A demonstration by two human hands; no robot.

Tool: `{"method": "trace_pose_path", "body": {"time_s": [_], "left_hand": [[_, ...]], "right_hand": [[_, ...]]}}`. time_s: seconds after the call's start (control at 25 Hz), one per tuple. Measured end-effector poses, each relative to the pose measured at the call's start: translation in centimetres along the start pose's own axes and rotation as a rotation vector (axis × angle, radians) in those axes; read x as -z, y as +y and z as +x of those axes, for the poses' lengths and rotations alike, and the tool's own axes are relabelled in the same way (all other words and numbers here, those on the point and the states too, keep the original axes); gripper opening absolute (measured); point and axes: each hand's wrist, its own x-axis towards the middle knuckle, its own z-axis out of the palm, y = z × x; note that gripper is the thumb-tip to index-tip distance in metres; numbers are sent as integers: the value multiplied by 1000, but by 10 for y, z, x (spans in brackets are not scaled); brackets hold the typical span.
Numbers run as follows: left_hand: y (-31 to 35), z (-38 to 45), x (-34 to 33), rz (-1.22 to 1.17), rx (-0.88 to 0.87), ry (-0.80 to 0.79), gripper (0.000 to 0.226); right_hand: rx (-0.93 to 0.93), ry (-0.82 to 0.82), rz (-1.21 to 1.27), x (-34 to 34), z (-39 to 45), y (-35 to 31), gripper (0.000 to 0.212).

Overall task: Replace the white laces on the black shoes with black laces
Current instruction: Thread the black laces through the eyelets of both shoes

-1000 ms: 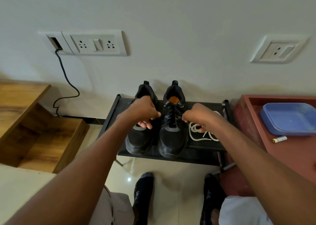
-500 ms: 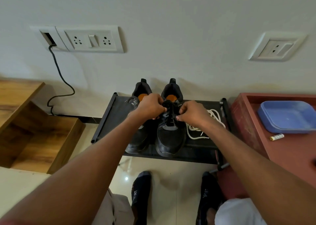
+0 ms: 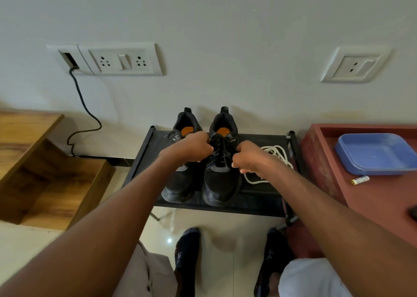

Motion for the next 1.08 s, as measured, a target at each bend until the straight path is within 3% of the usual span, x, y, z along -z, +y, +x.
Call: {"method": "trace_pose_path", "body": {"time_s": [0.08, 0.2, 0.36, 0.48, 0.68, 0.88, 1.0, 1.08], "left_hand": [[7, -1, 1, 43, -5, 33, 7], [18, -1, -2, 76, -8, 94, 20], [41, -5, -3, 105, -79, 247, 14], [56, -6, 0, 25, -159, 373, 32], [55, -3, -10, 124, -236, 260, 32], [23, -3, 2, 146, -165, 332, 32], [3, -4, 5, 212, -176, 275, 47], [-14, -2, 17, 210, -134, 353, 59]], "right_hand": [[-17, -34, 96, 1, -4, 1, 37], [15, -50, 31, 7, -8, 1, 41], [83, 153, -153, 30, -5, 8, 28], [67, 225, -259, 47, -6, 22, 19], [108, 227, -289, 50, -11, 27, 18], [139, 187, -266, 41, -14, 18, 18], [169, 220, -255, 33, -17, 12, 22], [222, 232, -250, 24, -17, 1, 22]]}}
